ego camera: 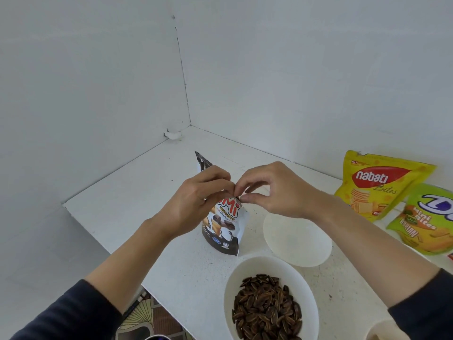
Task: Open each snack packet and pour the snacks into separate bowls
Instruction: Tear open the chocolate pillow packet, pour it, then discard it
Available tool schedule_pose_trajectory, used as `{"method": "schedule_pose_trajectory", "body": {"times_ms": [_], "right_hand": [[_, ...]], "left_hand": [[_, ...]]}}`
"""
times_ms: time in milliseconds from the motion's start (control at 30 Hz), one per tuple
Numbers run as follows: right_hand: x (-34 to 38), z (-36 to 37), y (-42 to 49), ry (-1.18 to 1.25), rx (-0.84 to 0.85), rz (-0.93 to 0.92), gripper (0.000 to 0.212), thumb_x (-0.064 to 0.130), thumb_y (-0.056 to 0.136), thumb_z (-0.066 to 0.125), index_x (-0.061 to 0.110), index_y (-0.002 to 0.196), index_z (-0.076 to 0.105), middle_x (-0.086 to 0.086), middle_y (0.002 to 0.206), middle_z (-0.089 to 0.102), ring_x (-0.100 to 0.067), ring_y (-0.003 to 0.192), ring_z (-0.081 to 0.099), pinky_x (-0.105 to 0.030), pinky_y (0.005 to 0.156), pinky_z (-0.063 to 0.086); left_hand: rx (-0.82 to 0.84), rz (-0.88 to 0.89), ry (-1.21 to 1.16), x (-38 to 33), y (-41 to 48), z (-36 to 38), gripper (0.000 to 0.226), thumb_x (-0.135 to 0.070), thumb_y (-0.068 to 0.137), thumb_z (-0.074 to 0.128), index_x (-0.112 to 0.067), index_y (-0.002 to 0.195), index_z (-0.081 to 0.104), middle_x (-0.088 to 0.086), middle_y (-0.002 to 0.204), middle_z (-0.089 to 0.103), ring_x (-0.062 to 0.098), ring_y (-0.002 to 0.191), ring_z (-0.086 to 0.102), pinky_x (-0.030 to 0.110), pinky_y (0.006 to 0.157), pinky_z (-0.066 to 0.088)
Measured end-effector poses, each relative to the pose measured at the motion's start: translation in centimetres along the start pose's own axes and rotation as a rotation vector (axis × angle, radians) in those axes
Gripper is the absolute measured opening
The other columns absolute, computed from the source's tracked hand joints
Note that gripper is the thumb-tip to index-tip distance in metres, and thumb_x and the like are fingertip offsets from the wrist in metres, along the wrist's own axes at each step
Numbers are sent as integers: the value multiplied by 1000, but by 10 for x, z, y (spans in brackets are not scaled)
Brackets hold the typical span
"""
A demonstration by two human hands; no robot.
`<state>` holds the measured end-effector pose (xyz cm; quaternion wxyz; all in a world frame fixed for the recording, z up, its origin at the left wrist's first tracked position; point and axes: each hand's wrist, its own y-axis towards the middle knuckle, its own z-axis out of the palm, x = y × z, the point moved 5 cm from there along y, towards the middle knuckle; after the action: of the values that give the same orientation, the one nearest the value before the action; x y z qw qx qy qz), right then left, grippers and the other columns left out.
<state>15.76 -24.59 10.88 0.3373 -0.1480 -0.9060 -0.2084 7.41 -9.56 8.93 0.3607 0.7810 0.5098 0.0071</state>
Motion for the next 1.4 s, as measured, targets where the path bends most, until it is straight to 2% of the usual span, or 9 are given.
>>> {"method": "schedule_pose_trajectory", "body": {"times_ms": [133, 233, 333, 433, 533, 700, 1033, 1300, 1400], "right_hand": [[4, 3, 7, -165, -86, -166, 9, 6, 89, 73, 14, 91, 77, 4, 92, 68, -13, 85, 65, -39, 78, 53], [4, 11, 8, -179, -124, -237, 10, 6, 95, 65, 9, 99, 74, 1, 96, 62, -13, 87, 60, -35, 79, 53], [2, 19, 9, -159, -179, -239, 17, 0, 96, 59, 9, 104, 71, 4, 101, 56, -15, 95, 55, -36, 84, 51], [1, 23, 9, -98, -217, -218, 24, -9, 92, 54, 8, 102, 67, 8, 105, 53, -18, 102, 51, -38, 89, 51], [7, 22, 6, -68, -267, -237, 31, -18, 87, 53, 7, 100, 65, 9, 107, 52, -18, 105, 50, -23, 90, 48], [8, 20, 2, 46, -347, -164, 35, -26, 82, 51, 4, 97, 61, 2, 104, 57, -19, 104, 52, -17, 88, 44], [10, 21, -9, -7, -377, -159, 33, -22, 80, 53, 6, 95, 63, 14, 102, 56, -14, 103, 50, -18, 86, 44], [12, 24, -3, 58, -369, -142, 32, -26, 81, 52, 3, 94, 60, 2, 103, 57, -12, 96, 52, -13, 84, 44], [9, 26, -1, 56, -340, -144, 28, -24, 84, 53, 2, 94, 60, -2, 100, 59, -16, 93, 56, -21, 81, 48]], "left_hand": [[-22, 1, -44, 5, 0, -1, 15, -2, 95, 64, -8, 106, 73, -6, 107, 55, -2, 91, 53, 15, 74, 45], [-75, -32, -120, 9, -2, -4, 14, -10, 96, 64, -7, 107, 74, -4, 107, 56, 9, 91, 59, 31, 72, 54], [-105, -103, -185, 15, -1, -7, 17, -13, 95, 64, -7, 107, 75, -6, 108, 59, 16, 95, 62, 36, 74, 58], [-112, -136, -241, 17, 0, -8, 14, -17, 94, 66, -12, 103, 75, -9, 106, 63, 17, 98, 61, 32, 80, 54], [-129, -174, -294, 17, 3, -7, 13, -18, 93, 66, -13, 103, 73, -10, 105, 64, 19, 98, 60, 25, 82, 47], [-118, -154, -320, 9, 9, -4, 9, -14, 98, 60, -10, 101, 67, -3, 102, 61, 24, 94, 58, 32, 77, 48], [-7, -38, -258, 1, 12, -8, 10, -13, 100, 59, -7, 100, 67, 0, 97, 66, 21, 90, 58, 34, 75, 48], [-147, -26, -216, 2, 3, -9, 5, -5, 97, 62, -6, 97, 66, -6, 97, 63, 15, 92, 61, 26, 82, 50], [-105, -60, -311, 8, 4, -9, 4, -10, 96, 65, -8, 97, 68, -7, 97, 66, 19, 90, 63, 32, 80, 53]]}}
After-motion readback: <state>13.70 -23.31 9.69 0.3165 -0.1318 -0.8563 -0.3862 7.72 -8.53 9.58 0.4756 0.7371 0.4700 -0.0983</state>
